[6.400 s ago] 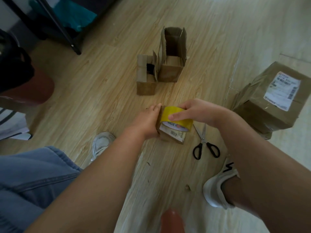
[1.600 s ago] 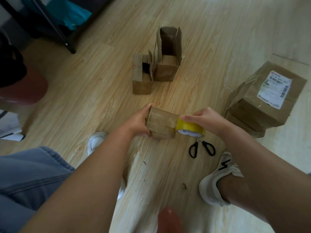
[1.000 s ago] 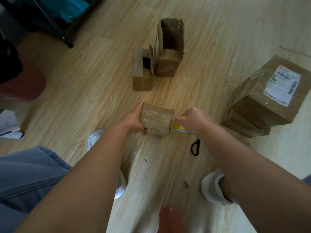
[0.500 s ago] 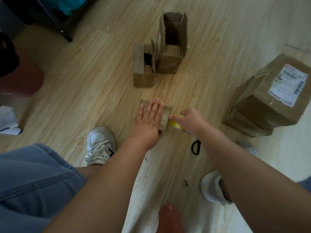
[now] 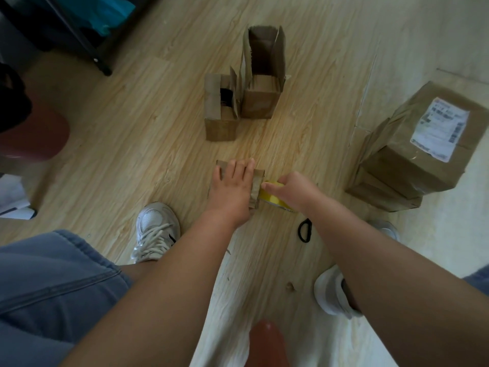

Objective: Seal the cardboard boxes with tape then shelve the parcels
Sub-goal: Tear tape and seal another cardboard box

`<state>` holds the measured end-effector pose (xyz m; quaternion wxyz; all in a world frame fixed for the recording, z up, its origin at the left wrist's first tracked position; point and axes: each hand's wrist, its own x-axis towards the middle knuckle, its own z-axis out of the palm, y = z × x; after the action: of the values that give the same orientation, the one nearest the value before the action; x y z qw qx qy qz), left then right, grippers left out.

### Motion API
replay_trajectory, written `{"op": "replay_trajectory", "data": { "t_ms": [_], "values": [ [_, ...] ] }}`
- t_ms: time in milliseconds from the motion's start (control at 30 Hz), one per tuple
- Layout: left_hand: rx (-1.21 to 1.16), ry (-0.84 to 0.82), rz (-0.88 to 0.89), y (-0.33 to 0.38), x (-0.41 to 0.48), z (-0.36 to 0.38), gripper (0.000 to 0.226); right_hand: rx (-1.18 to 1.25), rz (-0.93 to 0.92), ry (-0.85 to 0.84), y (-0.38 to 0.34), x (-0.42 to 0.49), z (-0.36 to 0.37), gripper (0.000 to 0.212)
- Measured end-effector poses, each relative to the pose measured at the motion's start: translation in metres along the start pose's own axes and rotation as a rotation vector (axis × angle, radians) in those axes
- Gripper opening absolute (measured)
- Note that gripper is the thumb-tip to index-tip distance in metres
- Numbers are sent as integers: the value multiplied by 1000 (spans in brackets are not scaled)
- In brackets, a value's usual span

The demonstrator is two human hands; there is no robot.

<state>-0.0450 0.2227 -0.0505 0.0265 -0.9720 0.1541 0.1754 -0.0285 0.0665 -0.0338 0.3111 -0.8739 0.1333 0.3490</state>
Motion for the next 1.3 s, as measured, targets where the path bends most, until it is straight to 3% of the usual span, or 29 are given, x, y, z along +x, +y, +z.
{"op": "replay_trajectory", "data": {
  "t_ms": [67,233,433,533,667,800,1100,1200,1300],
  "values": [
    [-4,-3,-10,-3,2,-2,101,-18,-29,-7,6,0,-2,42],
    [-54,-34,-2,-12,1,3,107,98,-72,-45,20,-1,-8,45],
    [-80,-28,-24,-11,-1,17,112,30,-131,-8,19,8,-6,27],
    [-81,-23,-24,-12,-2,19,114,-116,-174,22,14,22,-7,23],
    [-48,-20,-25,-11,-1,19,116,-384,-205,26,9,32,-7,33],
    [-11,4,-27,-11,-1,19,114,-475,-213,19,0,39,-1,41],
    [-96,6,-56,-12,-1,22,117,-402,-162,28,15,48,-3,50],
    [-222,6,-86,-13,2,20,101,-220,-64,15,31,44,-7,51],
    [-243,123,-137,-13,4,24,74,-174,-79,10,36,43,-9,43]
  ]
}}
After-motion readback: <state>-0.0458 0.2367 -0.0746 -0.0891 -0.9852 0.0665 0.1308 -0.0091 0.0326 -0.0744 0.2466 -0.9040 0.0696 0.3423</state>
